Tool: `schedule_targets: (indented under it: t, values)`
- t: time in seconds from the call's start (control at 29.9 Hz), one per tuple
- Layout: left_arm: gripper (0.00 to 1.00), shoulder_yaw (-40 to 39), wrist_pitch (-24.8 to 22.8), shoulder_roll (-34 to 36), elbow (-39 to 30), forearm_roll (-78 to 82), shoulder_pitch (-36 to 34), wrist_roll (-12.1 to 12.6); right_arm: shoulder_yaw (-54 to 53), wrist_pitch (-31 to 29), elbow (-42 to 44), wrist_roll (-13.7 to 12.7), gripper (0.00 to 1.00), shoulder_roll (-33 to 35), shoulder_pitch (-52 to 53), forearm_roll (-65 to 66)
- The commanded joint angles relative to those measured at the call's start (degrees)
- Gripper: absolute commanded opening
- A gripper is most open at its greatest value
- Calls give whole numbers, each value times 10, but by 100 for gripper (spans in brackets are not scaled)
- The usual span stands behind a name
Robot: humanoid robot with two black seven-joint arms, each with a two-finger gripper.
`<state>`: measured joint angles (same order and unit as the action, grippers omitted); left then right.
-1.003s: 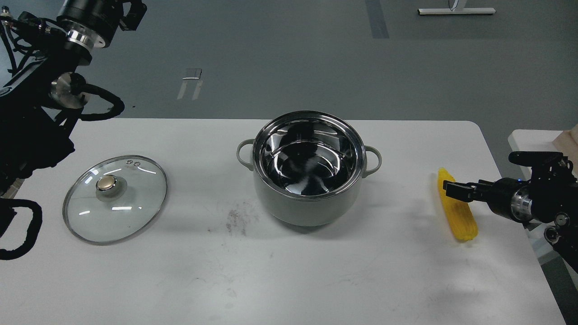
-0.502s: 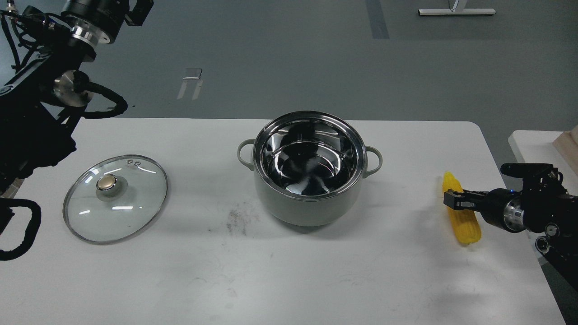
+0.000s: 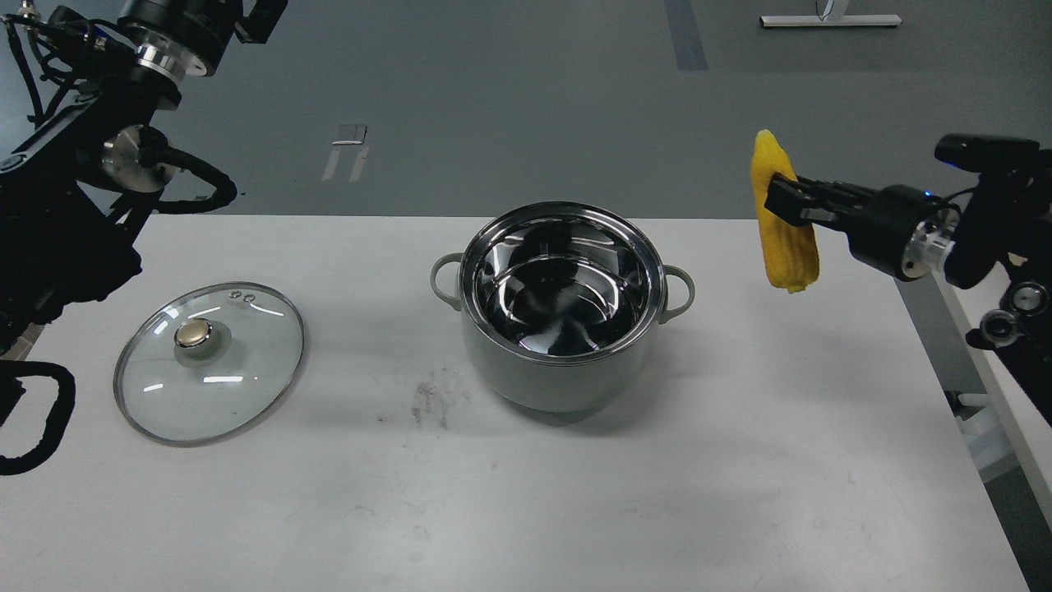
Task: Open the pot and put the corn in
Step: 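Lift the corn and move it over the open pot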
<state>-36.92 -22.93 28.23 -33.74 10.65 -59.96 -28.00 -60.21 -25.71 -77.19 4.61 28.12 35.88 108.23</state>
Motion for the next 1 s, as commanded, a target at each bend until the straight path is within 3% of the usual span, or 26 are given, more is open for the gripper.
schedule_targets:
  t: [0.0, 0.17, 0.37, 0.53, 0.7, 0.77, 0.97]
  values:
    - [97, 0, 2, 0, -2, 0, 0, 1, 11, -4, 0, -14, 0, -82, 52, 2]
    - [97, -1, 0, 2, -2, 0, -1, 1, 118, -2, 57, -16, 0, -167, 118, 8]
    - [97, -2, -2, 14, -2, 0, -1, 0, 218, 4, 129, -16, 0, -206, 148, 12]
    - [97, -2, -1, 14, -2, 0, -1, 0, 236, 14, 146, -16, 1, -211, 152, 22]
    - [97, -5, 0, 13, -2, 0, -1, 0, 238, 13, 146, -16, 15, -211, 152, 23]
    - [97, -5, 0, 11, -2, 0, -2, 0, 238, 13, 145, -16, 29, -210, 151, 23]
    - [97, -5, 0, 12, -2, 0, -2, 0, 246, 13, 146, -15, 50, -207, 148, 22]
